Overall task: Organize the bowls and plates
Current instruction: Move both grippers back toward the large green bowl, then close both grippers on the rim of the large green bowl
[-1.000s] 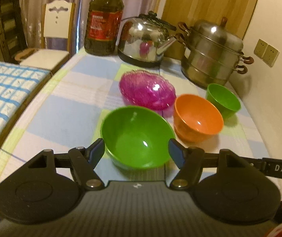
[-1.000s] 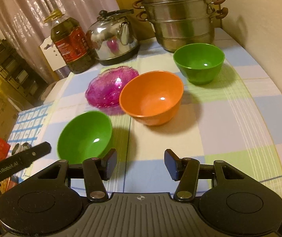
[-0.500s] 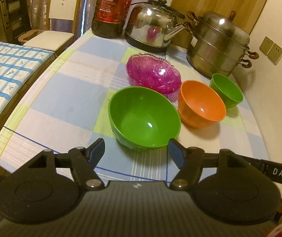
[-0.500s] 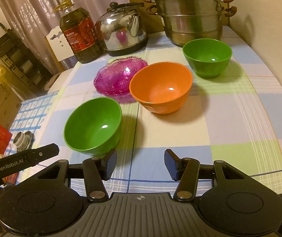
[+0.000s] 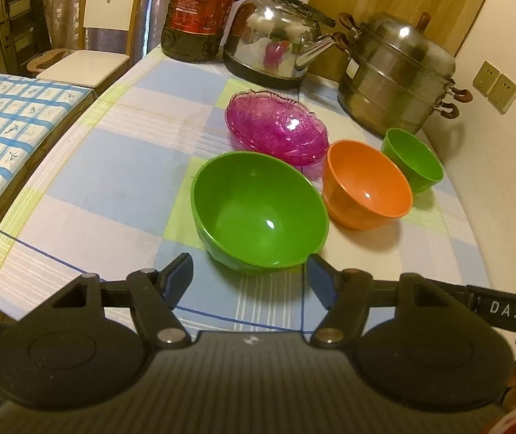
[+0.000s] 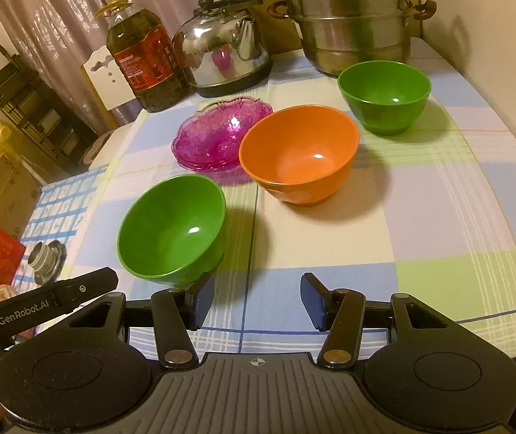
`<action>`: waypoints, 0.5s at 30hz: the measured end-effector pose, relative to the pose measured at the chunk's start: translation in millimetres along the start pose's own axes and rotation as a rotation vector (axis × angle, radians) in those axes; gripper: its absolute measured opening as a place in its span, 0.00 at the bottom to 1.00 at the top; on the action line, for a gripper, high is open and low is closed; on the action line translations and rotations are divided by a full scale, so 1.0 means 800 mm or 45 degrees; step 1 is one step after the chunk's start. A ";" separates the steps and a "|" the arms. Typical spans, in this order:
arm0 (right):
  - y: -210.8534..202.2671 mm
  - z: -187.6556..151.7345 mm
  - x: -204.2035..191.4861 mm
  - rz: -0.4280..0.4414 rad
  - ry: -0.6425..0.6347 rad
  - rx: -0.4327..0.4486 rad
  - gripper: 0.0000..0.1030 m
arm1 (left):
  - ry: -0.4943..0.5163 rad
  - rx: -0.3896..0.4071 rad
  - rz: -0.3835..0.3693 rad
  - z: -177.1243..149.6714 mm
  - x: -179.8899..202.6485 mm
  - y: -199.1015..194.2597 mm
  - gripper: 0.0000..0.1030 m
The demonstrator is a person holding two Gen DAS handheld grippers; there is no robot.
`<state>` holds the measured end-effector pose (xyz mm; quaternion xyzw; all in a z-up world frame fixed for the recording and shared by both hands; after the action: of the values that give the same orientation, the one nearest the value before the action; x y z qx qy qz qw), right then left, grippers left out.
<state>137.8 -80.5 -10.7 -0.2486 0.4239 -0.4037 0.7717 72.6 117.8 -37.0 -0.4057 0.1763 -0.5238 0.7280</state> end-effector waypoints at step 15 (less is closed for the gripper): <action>0.048 0.017 -0.009 0.030 0.004 -0.028 0.51 | -0.037 -0.012 0.040 0.025 -0.025 0.041 0.59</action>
<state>162.8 -52.9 -28.4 -0.2514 0.4326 -0.3903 0.7729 98.9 148.0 -53.3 -0.4138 0.1744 -0.5055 0.7368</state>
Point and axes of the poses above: each gripper's, at about its wrist camera, not at the fingertips, and y roughly the way its jaws point, x to its right, z to its top, the point moved 4 cm from there along y, roughly the way its jaws point, and after that the axes turned 6 degrees about z, right-handed, at the moved point
